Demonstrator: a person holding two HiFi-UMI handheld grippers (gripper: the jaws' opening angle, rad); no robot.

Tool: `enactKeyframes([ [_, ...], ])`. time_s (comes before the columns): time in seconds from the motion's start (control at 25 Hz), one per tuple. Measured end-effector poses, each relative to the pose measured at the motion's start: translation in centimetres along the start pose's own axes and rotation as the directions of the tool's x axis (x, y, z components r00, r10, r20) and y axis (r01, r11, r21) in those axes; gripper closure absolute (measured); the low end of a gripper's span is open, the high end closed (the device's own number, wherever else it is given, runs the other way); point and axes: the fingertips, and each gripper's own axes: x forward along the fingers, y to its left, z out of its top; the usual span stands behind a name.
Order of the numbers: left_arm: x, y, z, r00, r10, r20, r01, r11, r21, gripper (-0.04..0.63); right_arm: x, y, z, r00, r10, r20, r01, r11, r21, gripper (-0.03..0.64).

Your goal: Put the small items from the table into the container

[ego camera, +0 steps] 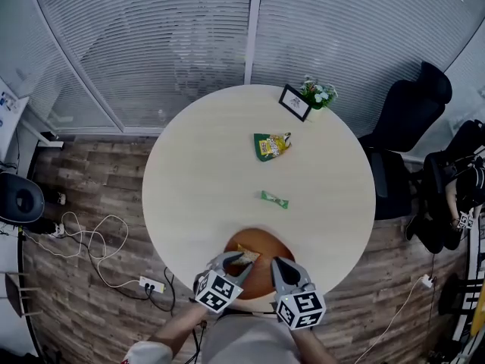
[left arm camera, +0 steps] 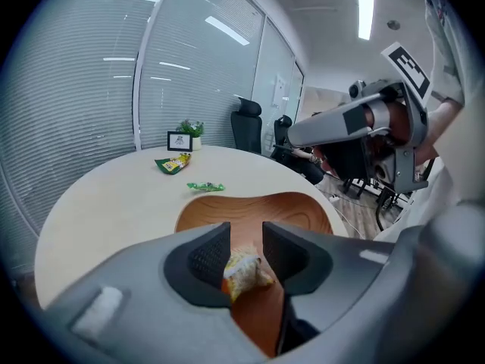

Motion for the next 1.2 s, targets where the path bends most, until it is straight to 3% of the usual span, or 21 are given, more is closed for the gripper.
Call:
enactKeyframes([
  [0.36, -1.1, 3.1, 3.0, 0.991, 0.088, 0.101, -0.086, 0.996, -0.028, 0.489, 0.7, -0.1, 0.6, 1.000, 0.010, 0.003, -0.010, 1.000, -0.001, 0.614],
  [0.44, -1.6, 4.4, 4.1, 0.981, 0.133, 0.139, -0.130, 0.991, -0.027, 0.597, 1.0, -0.1, 0.8, 1.000, 0.012, 0.005, -0.012, 1.000, -0.001, 0.614],
  [0.72, -3.1, 7.3, 7.9, 0.942, 0.214, 0.260, -0.212, 0.977, -0.035, 0.601, 1.4, -0.1, 1.0, 1.000, 0.013, -0.002, -0.013, 1.000, -0.002, 0.614],
  [1.2, -1.2, 9.0, 9.4, 0.953, 0.160, 0.259, -0.161, 0.987, -0.018, 0.601, 3.2, -1.4, 2.2, 1.000, -0.004, 0.004, 0.004, 1.000, 0.004, 0.614],
])
